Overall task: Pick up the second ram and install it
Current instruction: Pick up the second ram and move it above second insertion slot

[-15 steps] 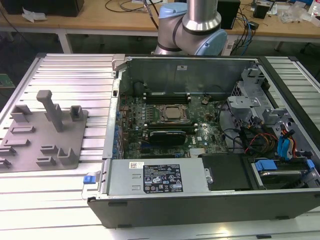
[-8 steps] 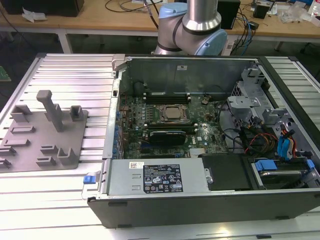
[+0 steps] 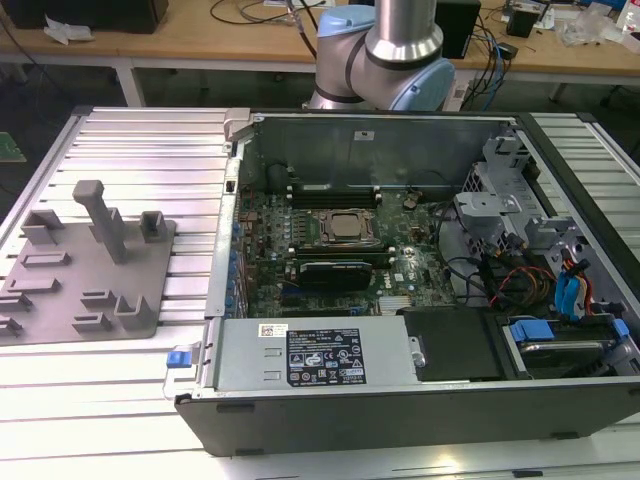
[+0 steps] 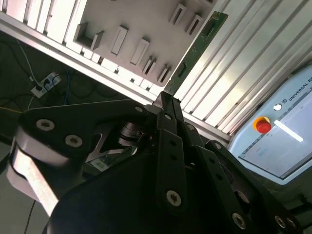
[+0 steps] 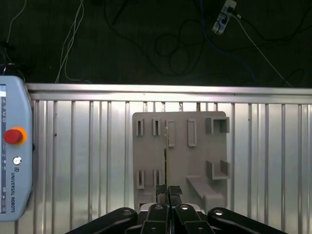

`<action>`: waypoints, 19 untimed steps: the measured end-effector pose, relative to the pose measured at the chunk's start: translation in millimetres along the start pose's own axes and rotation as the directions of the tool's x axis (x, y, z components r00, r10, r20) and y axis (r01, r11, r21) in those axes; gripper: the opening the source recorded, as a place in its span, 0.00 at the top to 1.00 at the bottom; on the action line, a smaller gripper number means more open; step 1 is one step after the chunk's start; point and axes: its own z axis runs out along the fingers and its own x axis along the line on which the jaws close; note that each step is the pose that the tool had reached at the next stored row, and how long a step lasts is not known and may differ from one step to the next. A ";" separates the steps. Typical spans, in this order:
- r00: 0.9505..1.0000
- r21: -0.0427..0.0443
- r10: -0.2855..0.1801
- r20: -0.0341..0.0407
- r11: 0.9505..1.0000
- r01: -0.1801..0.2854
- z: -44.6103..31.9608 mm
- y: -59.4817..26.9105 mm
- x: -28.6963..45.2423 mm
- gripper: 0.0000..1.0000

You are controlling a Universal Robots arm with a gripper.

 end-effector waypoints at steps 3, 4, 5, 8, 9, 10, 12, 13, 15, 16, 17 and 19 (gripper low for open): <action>1.000 0.000 0.000 0.000 1.000 0.000 -0.1 -3.8 0.0 0.91; 1.000 0.000 0.000 0.000 1.000 0.000 -0.2 -7.5 0.1 0.91; 1.000 0.000 0.000 0.000 1.000 0.000 -0.2 -9.4 0.1 0.91; 1.000 0.000 0.000 0.000 1.000 0.000 -0.6 -17.0 0.2 0.91; 1.000 -0.001 0.000 0.000 1.000 0.000 -0.6 -18.4 0.2 0.91; 1.000 -0.001 0.000 0.000 1.000 0.000 -0.7 -20.3 0.3 0.91; 1.000 -0.002 0.000 0.000 1.000 0.000 -0.7 -23.5 0.3 0.91; 1.000 -0.002 0.000 0.000 1.000 0.000 -0.7 -24.8 0.3 0.91; 1.000 -0.002 0.000 0.000 1.000 0.000 -0.8 -26.5 0.3 0.91; 1.000 -0.002 0.000 0.000 1.000 0.000 -0.9 -27.6 0.3 0.91; 1.000 -0.002 0.000 0.000 1.000 0.000 -0.9 -28.4 0.3 0.91; 1.000 -0.002 0.000 0.000 1.000 0.000 -1.1 -34.6 0.4 0.91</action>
